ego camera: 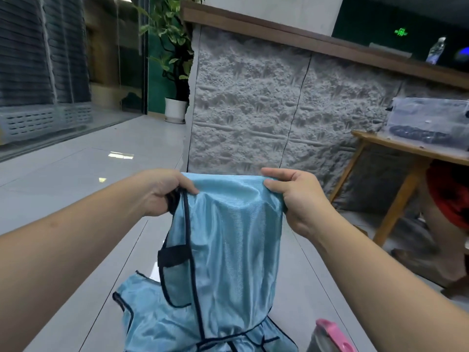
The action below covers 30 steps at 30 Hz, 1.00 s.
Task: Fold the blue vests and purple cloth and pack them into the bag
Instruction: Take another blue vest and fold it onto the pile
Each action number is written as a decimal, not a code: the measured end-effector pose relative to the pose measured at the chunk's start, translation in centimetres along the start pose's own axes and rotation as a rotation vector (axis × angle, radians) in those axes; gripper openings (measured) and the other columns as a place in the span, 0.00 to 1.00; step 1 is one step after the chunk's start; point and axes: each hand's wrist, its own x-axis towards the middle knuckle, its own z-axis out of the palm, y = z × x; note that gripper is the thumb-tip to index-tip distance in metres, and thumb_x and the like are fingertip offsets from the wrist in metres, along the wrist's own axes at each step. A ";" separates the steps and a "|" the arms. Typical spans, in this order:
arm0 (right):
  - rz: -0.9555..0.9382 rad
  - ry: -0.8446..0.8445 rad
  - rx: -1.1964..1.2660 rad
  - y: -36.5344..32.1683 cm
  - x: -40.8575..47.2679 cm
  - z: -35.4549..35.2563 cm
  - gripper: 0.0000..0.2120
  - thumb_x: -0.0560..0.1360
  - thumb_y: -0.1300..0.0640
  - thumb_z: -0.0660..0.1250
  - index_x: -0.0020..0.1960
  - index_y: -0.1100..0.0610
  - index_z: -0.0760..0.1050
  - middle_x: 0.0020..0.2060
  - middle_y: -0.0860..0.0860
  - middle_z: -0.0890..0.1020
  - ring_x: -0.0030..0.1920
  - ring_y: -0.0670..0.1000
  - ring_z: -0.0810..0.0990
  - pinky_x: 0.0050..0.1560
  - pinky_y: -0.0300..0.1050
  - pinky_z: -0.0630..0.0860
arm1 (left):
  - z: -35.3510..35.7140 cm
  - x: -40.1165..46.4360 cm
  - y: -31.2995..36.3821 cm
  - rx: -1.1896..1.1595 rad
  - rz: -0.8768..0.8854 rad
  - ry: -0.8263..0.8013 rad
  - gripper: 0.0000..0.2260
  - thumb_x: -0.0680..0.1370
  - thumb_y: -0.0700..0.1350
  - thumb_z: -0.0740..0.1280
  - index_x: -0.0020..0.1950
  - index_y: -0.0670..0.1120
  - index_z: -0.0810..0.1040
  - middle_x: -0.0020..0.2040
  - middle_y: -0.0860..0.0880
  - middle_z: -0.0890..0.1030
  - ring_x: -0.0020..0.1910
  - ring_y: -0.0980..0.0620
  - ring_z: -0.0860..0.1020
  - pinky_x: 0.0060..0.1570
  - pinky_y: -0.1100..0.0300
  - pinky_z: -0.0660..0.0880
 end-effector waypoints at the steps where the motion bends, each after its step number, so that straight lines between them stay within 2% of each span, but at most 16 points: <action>1: -0.003 0.013 -0.050 0.0 0.2 0.0 0.10 0.78 0.73 0.69 0.52 0.61 0.85 0.49 0.62 0.87 0.42 0.57 0.87 0.41 0.47 0.84 | 0.1 0.1 0.0 0.007 -0.008 0.042 0.06 0.77 0.29 0.66 0.52 0.34 0.77 0.33 0.41 0.83 0.29 0.44 0.83 0.34 0.52 0.81; 2: 0.003 0.016 -0.090 0.1 0.5 -0.1 0.10 0.78 0.73 0.69 0.53 0.62 0.84 0.49 0.63 0.87 0.42 0.57 0.87 0.42 0.46 0.84 | 0.3 0.1 0.0 0.015 -0.014 0.078 0.07 0.77 0.29 0.67 0.54 0.33 0.78 0.32 0.41 0.83 0.28 0.45 0.83 0.32 0.53 0.79; 4: 0.024 0.008 -0.126 0.1 0.8 -0.1 0.10 0.77 0.73 0.70 0.57 0.65 0.83 0.49 0.63 0.86 0.42 0.56 0.87 0.43 0.46 0.84 | 0.5 0.3 0.1 -0.006 0.000 0.140 0.20 0.76 0.29 0.69 0.67 0.33 0.74 0.39 0.38 0.84 0.32 0.43 0.83 0.33 0.51 0.79; 6: 0.036 -0.004 -0.110 0.0 0.9 -0.2 0.11 0.76 0.73 0.71 0.57 0.66 0.83 0.47 0.62 0.87 0.41 0.56 0.87 0.43 0.45 0.84 | 0.4 0.5 0.4 -0.087 0.064 0.160 0.36 0.74 0.28 0.70 0.79 0.47 0.64 0.53 0.37 0.82 0.38 0.41 0.83 0.33 0.50 0.81; 7: 0.042 -0.012 -0.100 -0.2 0.8 -0.4 0.12 0.75 0.74 0.72 0.56 0.65 0.83 0.48 0.62 0.87 0.41 0.56 0.87 0.44 0.46 0.84 | 0.2 0.4 0.5 -0.113 0.078 0.150 0.39 0.74 0.27 0.70 0.80 0.54 0.63 0.57 0.38 0.81 0.41 0.41 0.83 0.37 0.48 0.81; 9: 0.053 -0.028 -0.093 -0.4 0.7 -0.6 0.14 0.73 0.74 0.73 0.56 0.63 0.84 0.50 0.62 0.86 0.44 0.58 0.87 0.52 0.51 0.85 | -0.1 0.1 0.9 -0.124 0.044 0.070 0.34 0.75 0.28 0.69 0.74 0.57 0.71 0.58 0.40 0.81 0.44 0.41 0.83 0.46 0.46 0.80; 11: 0.057 -0.044 -0.105 -0.6 0.4 -0.8 0.15 0.73 0.76 0.73 0.56 0.63 0.84 0.52 0.62 0.85 0.48 0.60 0.87 0.56 0.53 0.85 | -0.2 -0.4 1.4 -0.092 -0.013 -0.018 0.24 0.76 0.27 0.67 0.63 0.53 0.76 0.55 0.41 0.80 0.44 0.42 0.82 0.47 0.45 0.79; 13: 0.051 -0.043 -0.142 -0.6 0.4 -0.9 0.16 0.73 0.76 0.72 0.58 0.63 0.84 0.53 0.61 0.84 0.53 0.61 0.87 0.59 0.54 0.84 | -0.2 -0.9 1.6 -0.004 -0.041 -0.076 0.18 0.76 0.26 0.67 0.55 0.48 0.76 0.51 0.41 0.79 0.45 0.42 0.81 0.50 0.44 0.78; 17: -0.030 -0.041 -0.350 -0.4 0.6 -1.3 0.16 0.75 0.72 0.72 0.57 0.57 0.86 0.58 0.58 0.84 0.60 0.56 0.83 0.67 0.50 0.78 | -0.8 -1.1 1.8 0.202 -0.046 -0.225 0.27 0.70 0.24 0.71 0.64 0.46 0.80 0.59 0.38 0.81 0.53 0.40 0.82 0.53 0.48 0.79; 19: -0.094 -0.042 -0.589 -0.6 0.3 -1.2 0.15 0.78 0.69 0.72 0.61 0.56 0.85 0.57 0.55 0.84 0.58 0.52 0.83 0.61 0.44 0.79 | -1.0 -1.2 1.7 0.400 -0.068 -0.292 0.24 0.68 0.25 0.72 0.61 0.42 0.84 0.54 0.35 0.83 0.48 0.39 0.82 0.45 0.51 0.79; 20: -0.125 -0.047 -0.711 -0.6 0.2 -1.1 0.15 0.78 0.68 0.71 0.61 0.55 0.85 0.54 0.54 0.85 0.54 0.52 0.83 0.56 0.44 0.80 | -1.0 -1.2 1.7 0.483 -0.062 -0.288 0.20 0.71 0.25 0.71 0.60 0.38 0.84 0.49 0.35 0.84 0.42 0.40 0.82 0.38 0.54 0.80; 22: -0.182 -0.084 -0.916 -0.6 0.1 -0.7 0.13 0.79 0.67 0.68 0.56 0.56 0.88 0.47 0.56 0.88 0.46 0.53 0.84 0.48 0.50 0.82 | -0.6 -1.2 1.7 0.630 -0.018 -0.199 0.12 0.75 0.24 0.67 0.57 0.30 0.81 0.40 0.37 0.80 0.29 0.44 0.78 0.25 0.62 0.72; 25: -0.209 -0.121 -1.141 -0.3 0.2 -0.2 0.10 0.80 0.64 0.65 0.47 0.62 0.85 0.40 0.61 0.84 0.37 0.53 0.76 0.37 0.47 0.73 | 0.0 -1.2 1.7 0.854 0.049 -0.106 0.06 0.74 0.27 0.65 0.49 0.27 0.78 0.37 0.40 0.74 0.32 0.44 0.71 0.29 0.59 0.64; 26: -0.207 -0.115 -1.173 -0.3 0.1 -0.2 0.09 0.80 0.63 0.65 0.45 0.64 0.83 0.37 0.60 0.82 0.37 0.53 0.74 0.36 0.46 0.70 | 0.4 -1.4 1.8 0.921 0.072 -0.060 0.03 0.73 0.28 0.64 0.44 0.29 0.77 0.36 0.41 0.72 0.32 0.44 0.69 0.30 0.58 0.64; 28: -0.192 -0.114 -1.159 -0.2 0.1 -0.2 0.10 0.80 0.61 0.65 0.45 0.67 0.80 0.36 0.58 0.78 0.37 0.54 0.72 0.37 0.47 0.67 | 1.3 -1.8 2.0 1.104 0.116 0.019 0.06 0.73 0.31 0.63 0.36 0.37 0.71 0.35 0.42 0.69 0.36 0.44 0.67 0.30 0.58 0.62; 30: -0.156 -0.133 -1.055 0.0 0.2 -0.2 0.11 0.81 0.60 0.65 0.45 0.65 0.81 0.38 0.58 0.80 0.39 0.53 0.74 0.41 0.47 0.68 | 2.0 -1.9 2.4 1.249 0.181 0.079 0.09 0.76 0.33 0.62 0.36 0.38 0.67 0.36 0.39 0.69 0.37 0.45 0.65 0.28 0.59 0.60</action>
